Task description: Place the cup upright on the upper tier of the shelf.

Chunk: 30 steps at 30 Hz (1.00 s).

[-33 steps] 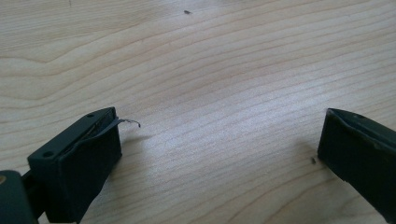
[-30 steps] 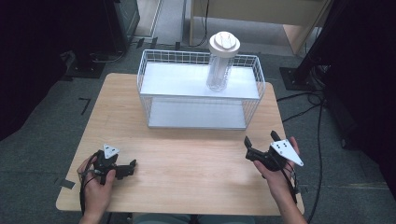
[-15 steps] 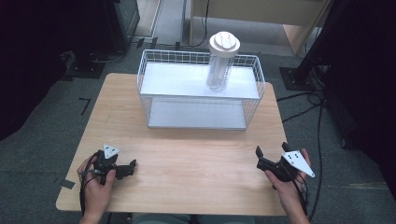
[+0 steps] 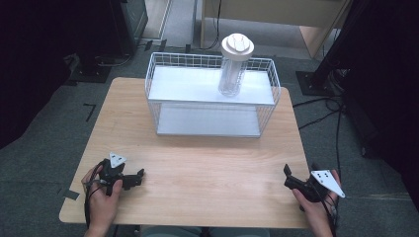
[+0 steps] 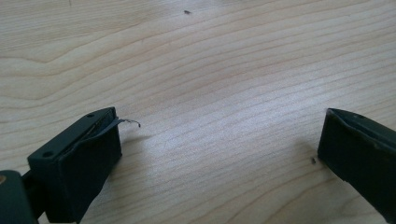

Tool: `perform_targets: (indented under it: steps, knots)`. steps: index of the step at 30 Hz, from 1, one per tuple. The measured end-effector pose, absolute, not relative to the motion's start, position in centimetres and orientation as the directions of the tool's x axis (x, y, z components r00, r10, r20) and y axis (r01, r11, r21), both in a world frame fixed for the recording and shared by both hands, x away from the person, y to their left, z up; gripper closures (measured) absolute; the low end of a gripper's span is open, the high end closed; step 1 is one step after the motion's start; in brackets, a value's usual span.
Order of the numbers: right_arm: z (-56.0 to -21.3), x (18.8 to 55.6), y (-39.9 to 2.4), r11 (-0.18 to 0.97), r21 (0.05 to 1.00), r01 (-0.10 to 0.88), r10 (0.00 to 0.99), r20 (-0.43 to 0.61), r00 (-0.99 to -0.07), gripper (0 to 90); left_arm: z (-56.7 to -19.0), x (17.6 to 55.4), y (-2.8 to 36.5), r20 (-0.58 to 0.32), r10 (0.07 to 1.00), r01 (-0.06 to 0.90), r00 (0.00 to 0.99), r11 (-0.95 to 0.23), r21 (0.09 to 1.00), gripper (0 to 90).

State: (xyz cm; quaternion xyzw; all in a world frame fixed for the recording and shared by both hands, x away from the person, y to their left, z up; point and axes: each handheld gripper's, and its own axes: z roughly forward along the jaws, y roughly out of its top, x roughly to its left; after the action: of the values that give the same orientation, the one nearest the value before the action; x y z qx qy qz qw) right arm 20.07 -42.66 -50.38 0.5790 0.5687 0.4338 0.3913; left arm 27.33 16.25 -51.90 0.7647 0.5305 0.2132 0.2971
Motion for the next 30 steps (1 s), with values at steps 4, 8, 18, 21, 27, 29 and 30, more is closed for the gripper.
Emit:
perform_targets:
  steps: [4,8,18,21,27,29,30]
  knots:
    - [-50.8,19.5,-43.3,-0.047,0.942,0.331,0.999,0.053,-0.011,0.0,-51.9,27.3,16.3,0.011,0.938,0.685,0.346,-0.261,0.681,0.0]
    - [-51.7,18.8,-44.0,-0.044,0.929,0.368,0.999,0.042,0.011,0.0,-51.9,27.3,16.3,0.011,0.938,0.685,0.346,-0.261,0.681,0.0]
    - [-52.0,19.0,-44.2,0.031,0.864,0.503,0.999,-0.018,-0.031,0.0,-51.9,27.3,16.3,0.011,0.938,0.685,0.346,-0.261,0.681,0.0]
    - [-52.2,19.2,-43.6,0.096,0.817,0.568,0.995,-0.06,-0.081,0.0,-51.9,27.3,16.3,0.011,0.938,0.684,0.346,-0.261,0.681,0.0]
    - [-52.6,20.0,-43.1,0.102,0.726,0.68,0.993,-0.033,-0.114,0.4,-51.9,27.3,16.3,0.011,0.938,0.685,0.346,-0.261,0.681,0.0]
    - [-52.6,20.2,-43.3,0.073,0.71,0.7,0.992,0.024,-0.127,0.3,-51.9,27.3,16.3,0.011,0.938,0.685,0.346,-0.261,0.681,0.0]
    - [-52.6,20.2,-43.3,0.074,0.709,0.701,0.992,0.023,-0.128,0.3,-51.9,27.3,16.3,0.011,0.938,0.684,0.346,-0.261,0.681,0.0]
